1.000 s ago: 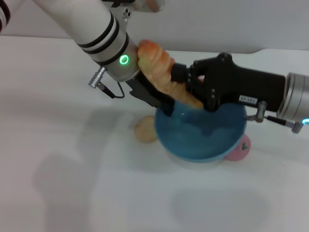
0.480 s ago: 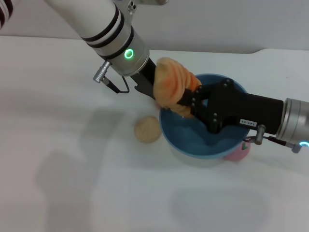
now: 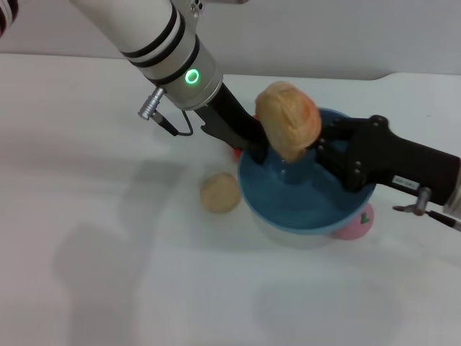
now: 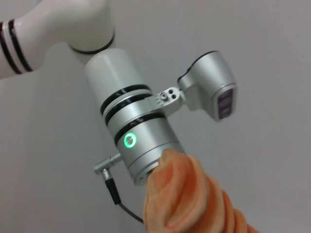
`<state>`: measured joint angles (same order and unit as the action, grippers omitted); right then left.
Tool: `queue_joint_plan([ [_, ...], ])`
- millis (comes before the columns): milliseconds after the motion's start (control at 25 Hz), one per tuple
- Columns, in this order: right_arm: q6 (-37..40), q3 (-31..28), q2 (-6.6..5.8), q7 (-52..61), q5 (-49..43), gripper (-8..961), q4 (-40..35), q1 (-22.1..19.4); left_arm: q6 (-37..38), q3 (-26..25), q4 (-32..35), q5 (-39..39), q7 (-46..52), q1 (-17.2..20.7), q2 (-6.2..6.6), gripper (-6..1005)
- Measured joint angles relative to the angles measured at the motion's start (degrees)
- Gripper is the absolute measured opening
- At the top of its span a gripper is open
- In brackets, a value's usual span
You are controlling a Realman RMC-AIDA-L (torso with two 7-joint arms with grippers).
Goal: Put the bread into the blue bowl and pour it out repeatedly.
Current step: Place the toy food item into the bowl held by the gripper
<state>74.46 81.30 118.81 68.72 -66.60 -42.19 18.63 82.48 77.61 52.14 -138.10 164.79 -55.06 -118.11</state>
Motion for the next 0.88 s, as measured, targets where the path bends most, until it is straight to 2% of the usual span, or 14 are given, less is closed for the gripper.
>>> queue_joint_plan([
  [680,3.7,-3.5,0.01,1.7,0.2,168,0.0,-4.3,0.8,0.0,-0.6,-0.3,0.1,-0.5,0.16,4],
  [880,8.1,-8.9,0.02,1.5,0.4,169,0.1,-5.0,0.6,0.3,-0.6,-0.6,0.1,-0.9,0.15,4],
])
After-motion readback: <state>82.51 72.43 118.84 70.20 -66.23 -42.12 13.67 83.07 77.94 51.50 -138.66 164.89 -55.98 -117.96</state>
